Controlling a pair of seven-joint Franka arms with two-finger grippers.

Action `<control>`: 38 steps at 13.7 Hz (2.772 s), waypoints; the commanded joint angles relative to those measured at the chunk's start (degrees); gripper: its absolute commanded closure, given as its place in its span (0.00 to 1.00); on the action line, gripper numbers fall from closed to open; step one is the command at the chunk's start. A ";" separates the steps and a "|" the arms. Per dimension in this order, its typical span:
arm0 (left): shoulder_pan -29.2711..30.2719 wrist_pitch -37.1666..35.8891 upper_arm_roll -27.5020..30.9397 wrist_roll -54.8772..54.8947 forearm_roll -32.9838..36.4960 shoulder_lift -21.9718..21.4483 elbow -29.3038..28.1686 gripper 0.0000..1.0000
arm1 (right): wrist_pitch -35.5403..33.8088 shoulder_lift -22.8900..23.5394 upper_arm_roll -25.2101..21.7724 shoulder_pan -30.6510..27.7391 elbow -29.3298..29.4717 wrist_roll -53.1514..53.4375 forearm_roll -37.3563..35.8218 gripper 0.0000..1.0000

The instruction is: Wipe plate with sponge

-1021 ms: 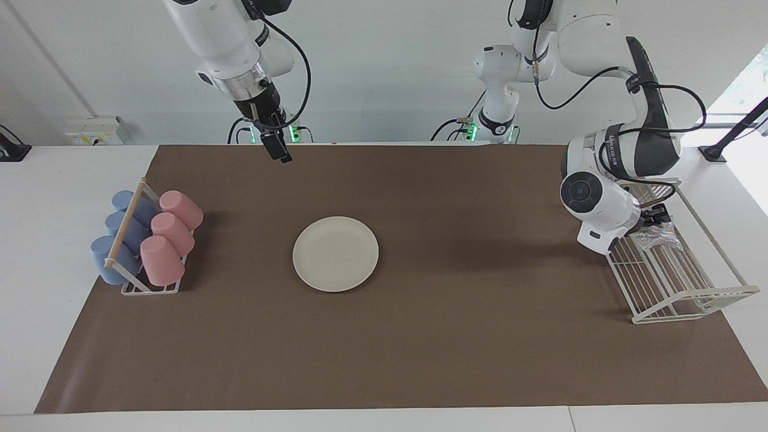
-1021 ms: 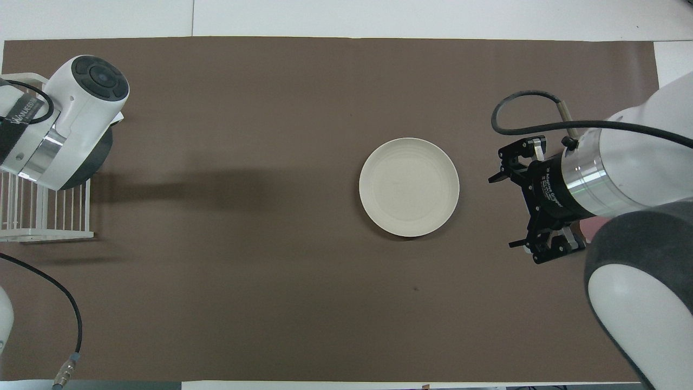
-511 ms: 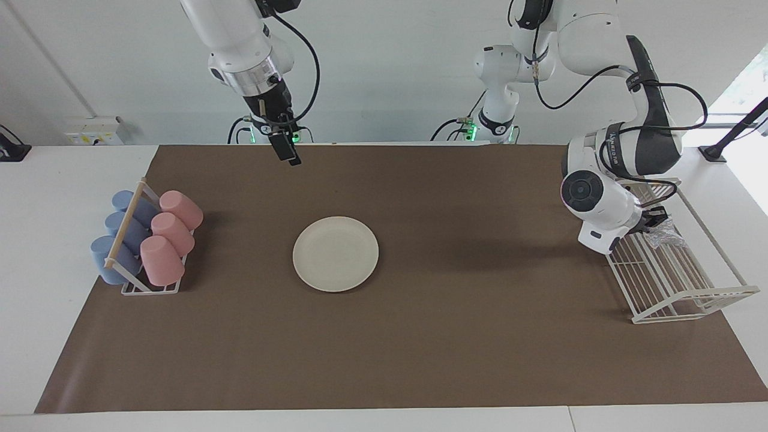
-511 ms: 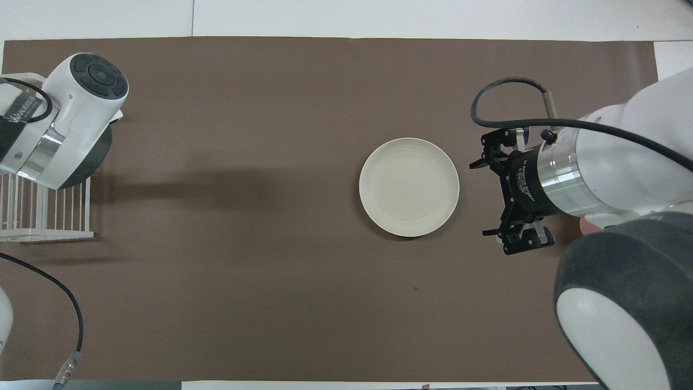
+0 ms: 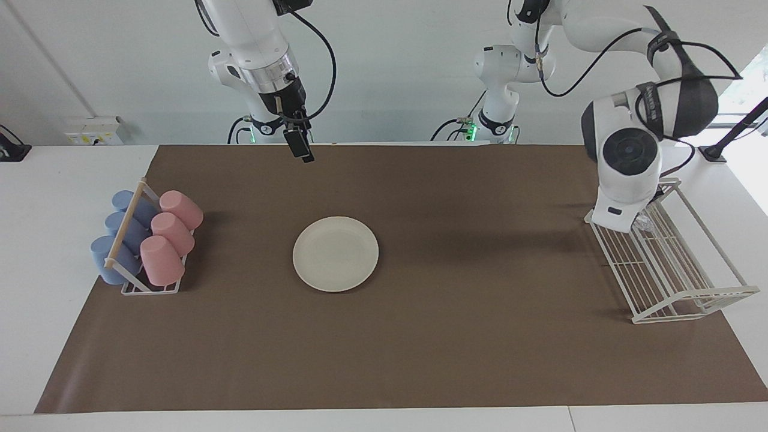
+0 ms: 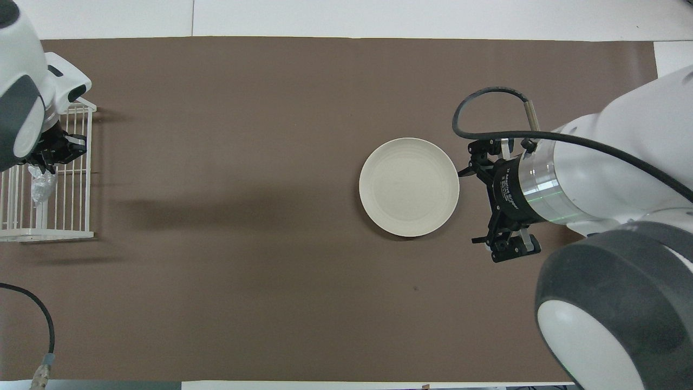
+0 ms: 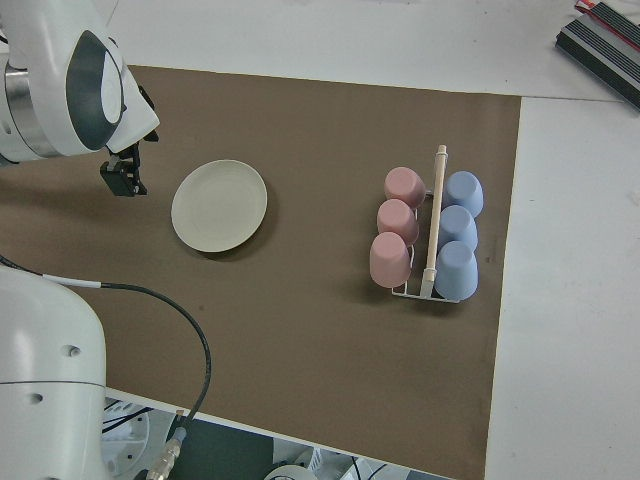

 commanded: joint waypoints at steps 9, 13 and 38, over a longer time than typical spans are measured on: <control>8.50 0.70 1.51 -5.33 -55.88 -13.26 -12.30 1.00 | 1.99 -0.84 3.77 -0.47 -0.32 9.69 -0.98 0.00; 8.41 10.03 1.51 1.75 -73.03 -22.75 -31.37 1.00 | -1.94 2.31 6.24 -0.47 4.39 10.69 -1.58 0.00; -6.26 16.82 1.16 39.58 -109.02 -30.15 -57.17 1.00 | 9.10 0.39 6.95 7.79 -0.58 14.89 2.28 0.00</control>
